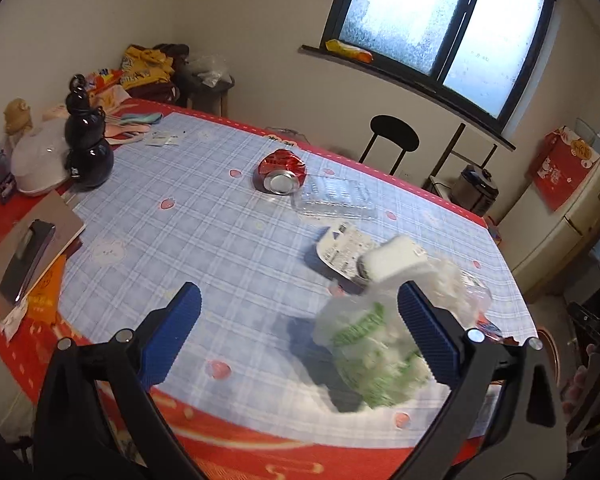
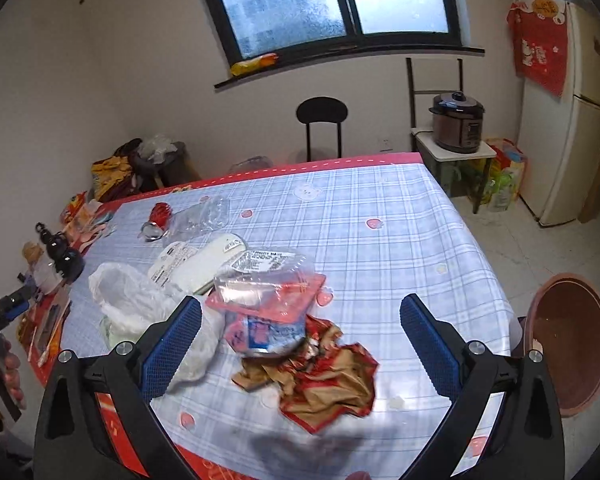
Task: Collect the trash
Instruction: 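Return to the table and grasp the crushed red Coke can with the left tool, then lift the Coke can with the left tool while the right tool grasps the clear plastic container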
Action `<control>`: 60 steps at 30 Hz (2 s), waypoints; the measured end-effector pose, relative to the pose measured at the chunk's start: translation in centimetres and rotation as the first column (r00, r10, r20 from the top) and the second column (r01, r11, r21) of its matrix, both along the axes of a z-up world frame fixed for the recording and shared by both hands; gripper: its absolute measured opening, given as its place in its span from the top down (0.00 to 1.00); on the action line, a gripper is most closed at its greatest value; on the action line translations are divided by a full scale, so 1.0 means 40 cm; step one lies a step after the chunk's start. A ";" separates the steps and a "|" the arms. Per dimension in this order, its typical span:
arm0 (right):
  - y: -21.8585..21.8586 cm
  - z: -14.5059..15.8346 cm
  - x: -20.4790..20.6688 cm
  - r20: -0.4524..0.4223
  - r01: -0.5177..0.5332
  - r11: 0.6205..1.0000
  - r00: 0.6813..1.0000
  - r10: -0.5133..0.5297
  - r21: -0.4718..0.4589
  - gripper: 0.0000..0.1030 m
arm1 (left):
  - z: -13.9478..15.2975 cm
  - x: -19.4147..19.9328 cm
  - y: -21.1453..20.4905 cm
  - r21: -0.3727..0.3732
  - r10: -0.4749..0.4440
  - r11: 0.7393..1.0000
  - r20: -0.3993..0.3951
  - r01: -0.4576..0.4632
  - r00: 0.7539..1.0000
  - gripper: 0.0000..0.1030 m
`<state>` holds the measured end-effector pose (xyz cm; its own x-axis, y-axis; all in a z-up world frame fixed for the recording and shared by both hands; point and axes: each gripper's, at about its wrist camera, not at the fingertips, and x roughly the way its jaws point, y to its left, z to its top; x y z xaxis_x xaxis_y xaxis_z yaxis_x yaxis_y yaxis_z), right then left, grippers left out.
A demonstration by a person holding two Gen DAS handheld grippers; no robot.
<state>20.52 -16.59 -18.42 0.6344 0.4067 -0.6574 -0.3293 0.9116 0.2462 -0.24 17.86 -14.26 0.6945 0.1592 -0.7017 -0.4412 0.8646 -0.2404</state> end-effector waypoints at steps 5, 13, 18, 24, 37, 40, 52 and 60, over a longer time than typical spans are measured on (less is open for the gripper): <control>0.127 0.029 0.037 -0.027 0.101 0.995 0.994 -0.102 -0.017 0.05 | -0.055 0.139 0.165 -0.010 -0.086 0.996 -0.006 0.086 0.996 0.06; 0.320 0.036 0.089 -0.048 0.206 0.978 0.977 -0.208 -0.044 0.05 | -0.210 0.429 0.376 -0.167 -0.167 0.973 -0.044 0.158 0.985 0.06; 0.406 0.002 0.126 -0.070 0.200 0.972 0.975 -0.210 -0.120 0.05 | -0.284 0.546 0.504 -0.343 -0.161 0.927 0.005 0.153 0.987 0.07; 0.456 -0.018 0.187 -0.092 0.224 0.962 0.966 -0.240 -0.154 0.05 | -0.388 0.669 0.618 -0.491 -0.147 0.862 -0.001 0.127 0.989 0.18; 0.547 -0.051 0.288 -0.136 0.193 0.967 0.967 -0.216 -0.164 0.05 | -0.515 0.762 0.668 -0.659 -0.169 0.730 0.082 0.180 0.982 0.42; 0.565 -0.080 0.303 -0.175 0.177 0.969 0.963 -0.207 -0.173 0.05 | -0.516 0.775 0.658 -0.648 -0.190 0.734 0.095 0.206 0.977 0.42; 0.656 -0.116 0.407 -0.283 0.045 0.986 0.955 -0.089 -0.161 0.05 | -0.533 0.808 0.626 -0.664 -0.233 0.710 0.096 0.237 0.968 0.71; 0.746 -0.085 0.476 -0.299 -0.105 0.976 0.953 0.043 -0.193 0.05 | -0.460 0.773 0.625 -0.613 -0.251 0.731 0.166 0.299 0.954 0.89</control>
<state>39.55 13.27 -21.84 0.3758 0.2827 -0.8825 -0.3399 0.9280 0.1526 30.69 42.85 -32.67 0.6871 -0.5028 -0.5244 -0.1696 0.5908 -0.7888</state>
